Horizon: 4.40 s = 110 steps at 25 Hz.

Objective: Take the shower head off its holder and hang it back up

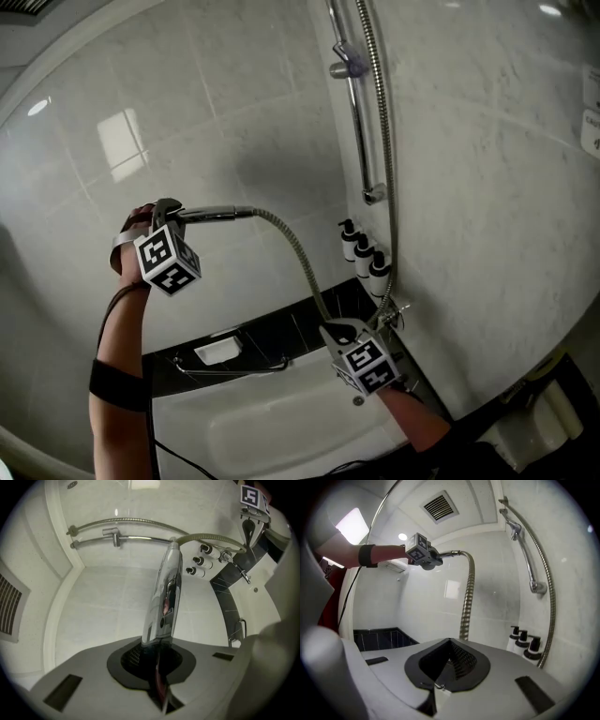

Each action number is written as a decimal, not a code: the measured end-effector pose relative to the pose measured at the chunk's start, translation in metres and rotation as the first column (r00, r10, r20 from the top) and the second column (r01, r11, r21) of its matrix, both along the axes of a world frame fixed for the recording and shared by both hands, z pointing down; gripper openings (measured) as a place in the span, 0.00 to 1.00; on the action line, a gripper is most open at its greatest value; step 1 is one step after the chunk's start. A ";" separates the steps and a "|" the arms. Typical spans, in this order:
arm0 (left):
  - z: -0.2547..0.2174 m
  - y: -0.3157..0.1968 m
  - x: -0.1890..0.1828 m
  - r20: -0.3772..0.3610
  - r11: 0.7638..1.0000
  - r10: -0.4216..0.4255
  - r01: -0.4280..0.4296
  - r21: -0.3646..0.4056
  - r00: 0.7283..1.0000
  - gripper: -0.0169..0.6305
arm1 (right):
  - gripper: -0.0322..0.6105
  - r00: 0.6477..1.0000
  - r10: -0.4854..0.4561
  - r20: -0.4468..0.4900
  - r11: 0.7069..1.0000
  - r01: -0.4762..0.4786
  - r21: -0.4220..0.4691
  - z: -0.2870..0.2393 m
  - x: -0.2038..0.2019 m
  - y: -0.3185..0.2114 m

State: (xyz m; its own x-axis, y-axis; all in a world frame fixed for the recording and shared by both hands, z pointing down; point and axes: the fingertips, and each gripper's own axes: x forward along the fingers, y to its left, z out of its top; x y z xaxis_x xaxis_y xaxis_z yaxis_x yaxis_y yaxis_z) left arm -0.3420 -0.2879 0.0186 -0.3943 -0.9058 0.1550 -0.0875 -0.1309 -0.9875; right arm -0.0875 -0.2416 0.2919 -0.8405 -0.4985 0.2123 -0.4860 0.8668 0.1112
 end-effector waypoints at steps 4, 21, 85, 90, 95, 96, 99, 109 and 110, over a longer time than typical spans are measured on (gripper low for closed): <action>-0.040 -0.021 0.021 0.041 0.999 0.002 -0.001 -0.032 0.999 0.08 | 0.08 0.999 0.034 0.024 0.997 -0.036 0.074 -0.055 0.013 -0.029; -0.226 -0.103 0.091 0.284 0.999 -0.006 0.015 -0.030 0.959 0.08 | 0.08 0.996 0.084 0.041 0.983 -0.090 0.160 -0.132 0.049 -0.071; -0.341 -0.182 0.267 0.698 0.980 -0.051 -0.099 0.173 0.714 0.17 | 0.08 0.988 0.115 0.103 0.979 -0.131 0.159 -0.147 0.111 -0.094; -0.332 -0.182 0.279 0.721 0.982 -0.010 -0.129 0.138 0.693 0.33 | 0.08 0.989 0.109 0.101 0.980 -0.124 0.157 -0.146 0.108 -0.091; -0.324 -0.167 0.285 0.724 0.983 0.003 -0.134 0.124 0.689 0.33 | 0.08 0.989 0.105 0.108 0.981 -0.121 0.152 -0.145 0.105 -0.082; -0.322 -0.160 0.287 0.721 0.983 0.004 -0.135 0.124 0.693 0.35 | 0.08 0.989 0.103 0.108 0.981 -0.119 0.152 -0.145 0.104 -0.080; -0.315 -0.142 0.292 0.712 0.982 0.012 -0.141 0.122 0.703 0.36 | 0.08 0.989 0.104 0.107 0.981 -0.120 0.152 -0.143 0.104 -0.073; -0.289 -0.088 0.281 0.653 0.960 0.077 -0.232 0.156 0.753 0.16 | 0.08 0.985 0.145 0.097 0.978 -0.157 0.136 -0.123 0.116 -0.062; -0.284 -0.080 0.278 0.637 0.954 0.091 -0.251 0.165 0.766 0.08 | 0.08 0.984 0.150 0.096 0.978 -0.161 0.130 -0.120 0.118 -0.061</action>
State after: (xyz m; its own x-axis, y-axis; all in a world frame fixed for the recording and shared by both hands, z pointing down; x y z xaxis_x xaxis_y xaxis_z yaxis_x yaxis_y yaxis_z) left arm -0.0639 -0.3680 -0.2654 -0.1659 -0.9443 -0.2841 0.5506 0.1503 -0.8212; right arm 0.0305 -0.3023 0.1722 -0.7625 -0.6438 0.0637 -0.6265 0.7594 0.1756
